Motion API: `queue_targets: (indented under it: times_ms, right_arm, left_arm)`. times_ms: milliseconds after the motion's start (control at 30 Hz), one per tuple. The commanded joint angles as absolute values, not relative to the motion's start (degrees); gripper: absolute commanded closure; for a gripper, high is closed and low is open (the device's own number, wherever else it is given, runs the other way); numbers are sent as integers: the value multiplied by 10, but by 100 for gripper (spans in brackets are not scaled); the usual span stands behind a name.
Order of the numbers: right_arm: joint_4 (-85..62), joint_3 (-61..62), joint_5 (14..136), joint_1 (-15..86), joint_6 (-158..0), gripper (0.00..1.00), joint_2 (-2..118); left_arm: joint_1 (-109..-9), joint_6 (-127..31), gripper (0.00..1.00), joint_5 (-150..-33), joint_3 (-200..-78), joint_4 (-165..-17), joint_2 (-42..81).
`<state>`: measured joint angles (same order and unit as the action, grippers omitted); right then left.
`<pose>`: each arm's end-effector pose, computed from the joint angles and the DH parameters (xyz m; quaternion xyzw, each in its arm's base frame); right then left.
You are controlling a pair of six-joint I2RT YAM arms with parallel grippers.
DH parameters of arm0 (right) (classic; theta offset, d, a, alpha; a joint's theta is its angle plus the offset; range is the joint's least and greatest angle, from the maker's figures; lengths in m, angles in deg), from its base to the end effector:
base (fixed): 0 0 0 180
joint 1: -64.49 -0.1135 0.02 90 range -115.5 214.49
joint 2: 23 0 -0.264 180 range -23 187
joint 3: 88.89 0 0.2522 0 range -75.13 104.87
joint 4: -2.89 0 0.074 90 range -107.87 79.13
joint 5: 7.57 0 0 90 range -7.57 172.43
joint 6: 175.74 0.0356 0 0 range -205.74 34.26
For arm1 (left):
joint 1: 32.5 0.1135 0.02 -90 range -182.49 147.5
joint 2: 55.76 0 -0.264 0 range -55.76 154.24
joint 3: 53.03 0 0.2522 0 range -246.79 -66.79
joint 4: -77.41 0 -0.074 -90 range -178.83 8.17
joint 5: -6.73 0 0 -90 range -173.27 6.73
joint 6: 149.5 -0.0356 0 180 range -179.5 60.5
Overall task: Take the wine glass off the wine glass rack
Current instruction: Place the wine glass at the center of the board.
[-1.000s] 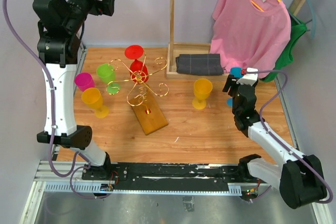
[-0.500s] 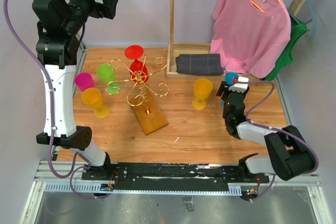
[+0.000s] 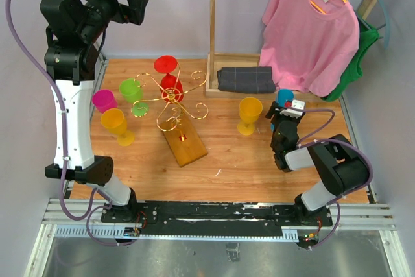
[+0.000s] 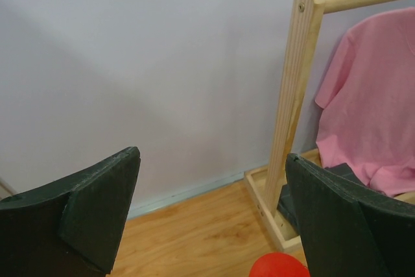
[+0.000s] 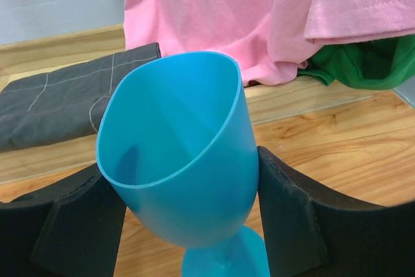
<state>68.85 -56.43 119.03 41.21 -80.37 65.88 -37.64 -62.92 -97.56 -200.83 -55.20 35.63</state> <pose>0.2431 0.0815 0.1843 0.1413 0.6430 -0.0171 0.7525 0.2712 -0.0332 0.6045 0.1424 0.6354 -0.0921 0.7533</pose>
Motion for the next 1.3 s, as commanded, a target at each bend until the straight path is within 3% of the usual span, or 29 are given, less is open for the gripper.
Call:
queue_targets:
  times_ms: [0, 700, 933, 1267]
  right_arm:
    - [758, -573, 1216, 400, -804, 50, 671]
    - [749, -581, 1228, 383, -802, 1, 687]
    - [704, -590, 1231, 363, -809, 1, 629]
    - [493, -583, 1230, 344, -828, 1, 399]
  left_arm:
    - [-375, -632, 1, -991, -2010, -551, 354]
    - [-375, -648, 1, -999, -1979, -552, 338]
    - [-375, -652, 1, -999, -1961, -558, 326]
    - [-375, -647, 1, -989, -1942, -564, 313]
